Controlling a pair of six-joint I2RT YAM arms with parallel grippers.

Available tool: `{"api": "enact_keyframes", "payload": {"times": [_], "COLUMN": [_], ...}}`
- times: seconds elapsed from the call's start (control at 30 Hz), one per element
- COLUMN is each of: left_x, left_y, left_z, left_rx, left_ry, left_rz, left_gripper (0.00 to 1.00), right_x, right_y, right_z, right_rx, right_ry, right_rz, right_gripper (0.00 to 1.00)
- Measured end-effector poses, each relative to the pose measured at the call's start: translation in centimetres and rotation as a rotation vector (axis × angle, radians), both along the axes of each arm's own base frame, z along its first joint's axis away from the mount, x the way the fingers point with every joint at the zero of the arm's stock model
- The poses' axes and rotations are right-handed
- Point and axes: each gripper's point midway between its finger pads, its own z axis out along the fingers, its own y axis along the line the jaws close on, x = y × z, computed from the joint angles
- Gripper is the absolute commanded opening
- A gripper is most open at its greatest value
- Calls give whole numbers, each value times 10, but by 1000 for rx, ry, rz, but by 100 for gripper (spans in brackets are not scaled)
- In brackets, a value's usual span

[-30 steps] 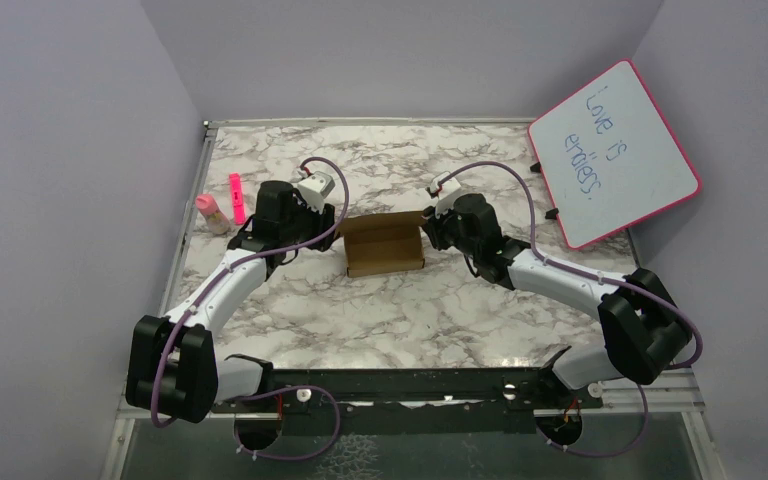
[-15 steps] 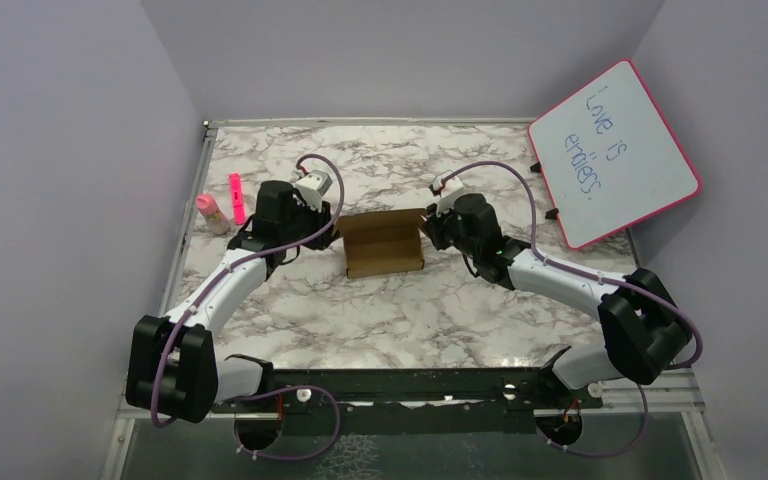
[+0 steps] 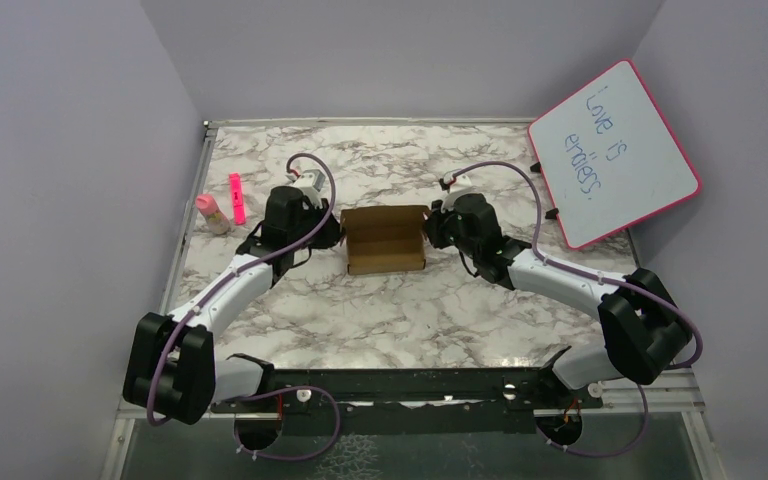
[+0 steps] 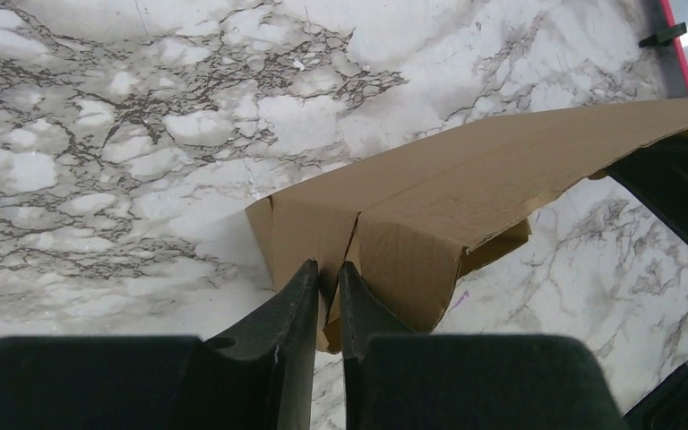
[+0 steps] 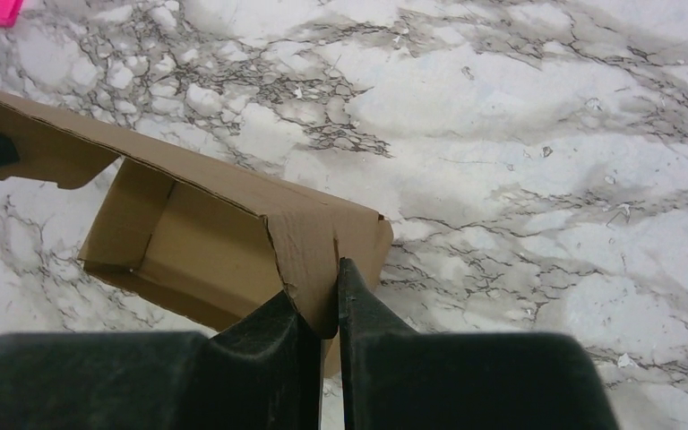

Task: Fold the paper box

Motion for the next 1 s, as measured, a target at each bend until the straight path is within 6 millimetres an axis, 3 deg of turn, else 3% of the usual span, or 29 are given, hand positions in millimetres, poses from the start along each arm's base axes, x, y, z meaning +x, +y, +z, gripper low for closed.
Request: {"api": "enact_keyframes", "payload": {"times": [0.43, 1.0], "left_x": [3, 8], "left_y": [-10, -15], "left_z": [-2, 12], "left_rx": [-105, -231], "left_ry": [3, -17], "left_rz": [145, 237], "left_gripper": [18, 21], "right_x": [2, 2], "right_y": [0, 3], "right_z": [1, -1], "right_rx": [80, 138], "right_ry": [40, 78], "right_rz": [-76, -113], "right_gripper": [14, 21]}}
